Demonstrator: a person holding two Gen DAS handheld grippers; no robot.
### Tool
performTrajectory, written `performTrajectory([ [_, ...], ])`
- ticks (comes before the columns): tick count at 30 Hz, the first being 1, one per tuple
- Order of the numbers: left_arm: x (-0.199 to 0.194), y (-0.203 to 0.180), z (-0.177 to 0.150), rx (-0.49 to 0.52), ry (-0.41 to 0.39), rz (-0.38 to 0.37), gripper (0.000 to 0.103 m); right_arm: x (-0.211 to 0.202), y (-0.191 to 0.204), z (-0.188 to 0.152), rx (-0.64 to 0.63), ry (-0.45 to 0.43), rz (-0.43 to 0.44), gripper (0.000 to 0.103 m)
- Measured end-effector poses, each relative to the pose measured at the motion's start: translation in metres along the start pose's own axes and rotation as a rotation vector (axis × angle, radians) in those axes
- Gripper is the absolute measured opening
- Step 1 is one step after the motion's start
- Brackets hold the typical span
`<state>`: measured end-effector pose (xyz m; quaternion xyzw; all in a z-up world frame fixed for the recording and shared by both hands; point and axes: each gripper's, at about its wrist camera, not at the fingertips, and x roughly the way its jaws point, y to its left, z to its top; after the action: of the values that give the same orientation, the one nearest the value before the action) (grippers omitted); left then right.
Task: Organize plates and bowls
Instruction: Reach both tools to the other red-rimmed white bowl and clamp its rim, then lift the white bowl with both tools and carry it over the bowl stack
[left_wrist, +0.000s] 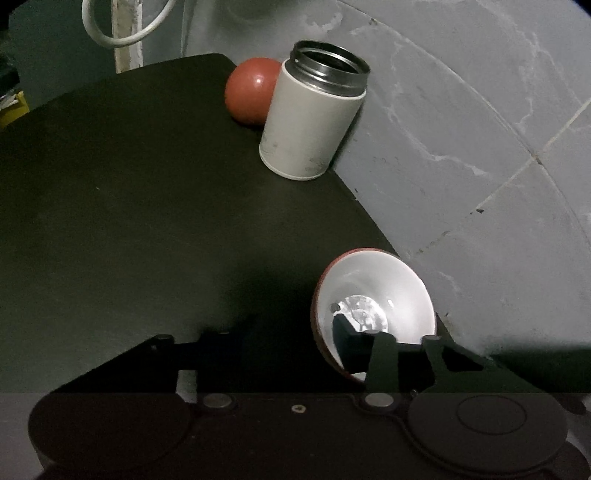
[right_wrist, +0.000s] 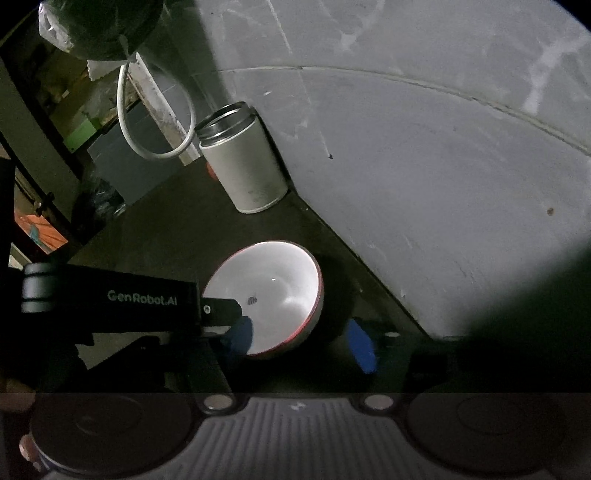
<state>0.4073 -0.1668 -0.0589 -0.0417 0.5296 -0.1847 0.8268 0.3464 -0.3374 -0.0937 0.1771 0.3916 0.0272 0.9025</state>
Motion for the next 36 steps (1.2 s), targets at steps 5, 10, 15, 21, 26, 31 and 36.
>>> performTrajectory([
  [5, 0.001, 0.0, 0.0, 0.0, 0.003, -0.023, 0.024, 0.002, 0.001, 0.001, -0.006, 0.001, 0.003, 0.039],
  [10, 0.0, -0.005, -0.001, 0.011, -0.006, -0.046, 0.012, 0.002, -0.001, 0.004, -0.011, 0.009, 0.017, 0.027],
  [15, -0.002, -0.003, -0.004, 0.001, -0.011, -0.052, 0.01, -0.001, -0.004, 0.005, -0.007, 0.011, 0.029, 0.022],
  [21, -0.015, -0.002, -0.01, -0.011, -0.035, -0.054, 0.009, -0.017, 0.0, 0.002, -0.018, -0.014, 0.049, 0.022],
  [26, -0.036, -0.003, -0.014, -0.021, -0.074, -0.073, 0.009, -0.039, 0.006, 0.0, -0.034, -0.047, 0.064, 0.022],
  [31, -0.059, -0.007, -0.022, -0.02, -0.119, -0.097, 0.009, -0.062, 0.01, -0.004, -0.045, -0.077, 0.074, 0.022],
  [36, -0.08, -0.012, -0.037, -0.007, -0.146, -0.111, 0.009, -0.085, 0.013, -0.013, -0.055, -0.099, 0.081, 0.022],
])
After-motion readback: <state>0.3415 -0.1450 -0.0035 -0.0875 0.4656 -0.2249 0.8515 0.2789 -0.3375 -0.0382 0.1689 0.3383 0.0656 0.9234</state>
